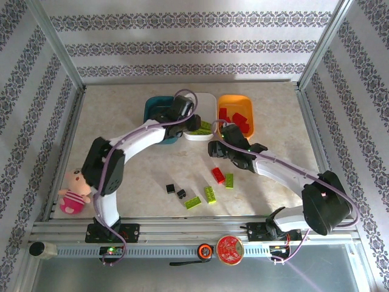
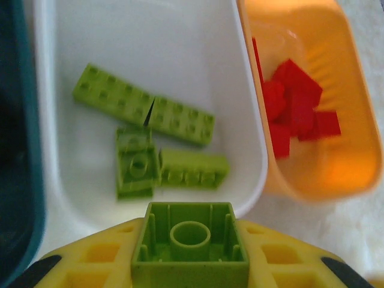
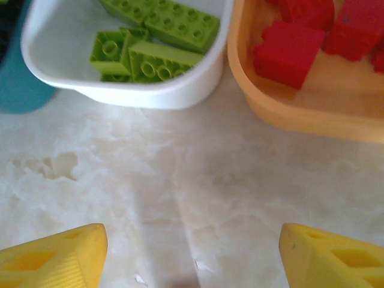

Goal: Sort the legos into containers by color
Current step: Place the lego in the container, then pick up the lego from the bottom-center of the table.

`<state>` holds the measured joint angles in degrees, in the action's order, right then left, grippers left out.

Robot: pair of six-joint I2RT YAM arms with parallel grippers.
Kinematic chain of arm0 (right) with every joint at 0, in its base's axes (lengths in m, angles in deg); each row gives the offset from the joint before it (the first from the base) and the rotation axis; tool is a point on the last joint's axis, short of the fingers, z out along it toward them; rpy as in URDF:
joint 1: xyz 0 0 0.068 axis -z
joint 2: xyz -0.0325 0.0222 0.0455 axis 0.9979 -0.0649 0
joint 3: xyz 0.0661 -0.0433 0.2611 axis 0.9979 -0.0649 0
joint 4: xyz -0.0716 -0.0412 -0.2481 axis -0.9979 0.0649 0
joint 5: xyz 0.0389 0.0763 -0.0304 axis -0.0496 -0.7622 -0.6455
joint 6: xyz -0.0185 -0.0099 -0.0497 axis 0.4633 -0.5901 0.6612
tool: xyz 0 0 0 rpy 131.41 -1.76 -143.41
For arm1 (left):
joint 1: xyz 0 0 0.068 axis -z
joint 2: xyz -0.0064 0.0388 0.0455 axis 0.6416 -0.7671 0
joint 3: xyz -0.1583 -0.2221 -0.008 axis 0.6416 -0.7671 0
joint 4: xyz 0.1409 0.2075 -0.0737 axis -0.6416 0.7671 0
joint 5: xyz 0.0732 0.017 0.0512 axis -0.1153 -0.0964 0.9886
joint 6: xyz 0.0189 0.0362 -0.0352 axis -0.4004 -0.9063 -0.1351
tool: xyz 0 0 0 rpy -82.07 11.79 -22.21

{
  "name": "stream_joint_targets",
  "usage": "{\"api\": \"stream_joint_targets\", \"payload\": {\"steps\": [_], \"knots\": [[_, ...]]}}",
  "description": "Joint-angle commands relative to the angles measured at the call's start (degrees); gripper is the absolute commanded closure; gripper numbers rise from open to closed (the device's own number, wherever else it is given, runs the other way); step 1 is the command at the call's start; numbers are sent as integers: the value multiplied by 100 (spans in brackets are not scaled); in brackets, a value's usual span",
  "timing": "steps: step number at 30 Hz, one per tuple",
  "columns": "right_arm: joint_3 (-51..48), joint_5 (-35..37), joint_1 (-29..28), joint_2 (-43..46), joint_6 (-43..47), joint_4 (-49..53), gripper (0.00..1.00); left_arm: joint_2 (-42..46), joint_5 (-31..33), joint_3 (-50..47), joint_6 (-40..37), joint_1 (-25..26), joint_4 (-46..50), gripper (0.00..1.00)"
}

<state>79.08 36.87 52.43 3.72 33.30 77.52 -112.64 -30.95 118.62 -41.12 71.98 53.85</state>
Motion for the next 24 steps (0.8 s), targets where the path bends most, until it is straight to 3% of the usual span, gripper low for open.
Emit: {"api": "stream_joint_targets", "payload": {"steps": [1,7,14,17,21,24], "knots": [[-298,12,12,327,-218,342,24,-631,-124,835,-103,-76,137,68],[-770,-111,-48,833,-590,887,23,-1736,-207,2428,-136,-103,778,62],[-1096,-67,-120,1431,-957,1640,24,-2079,-500,3184,-109,-127,1060,41],[-1182,-194,-146,1542,-1089,1786,24,-1568,-726,2607,12,-118,613,33],[-1247,-377,-264,1500,-1176,1891,24,-470,-979,1030,342,-111,-434,20],[-1187,-754,-532,1394,-1071,1877,24,383,-1059,-154,517,-108,-981,4]]}}
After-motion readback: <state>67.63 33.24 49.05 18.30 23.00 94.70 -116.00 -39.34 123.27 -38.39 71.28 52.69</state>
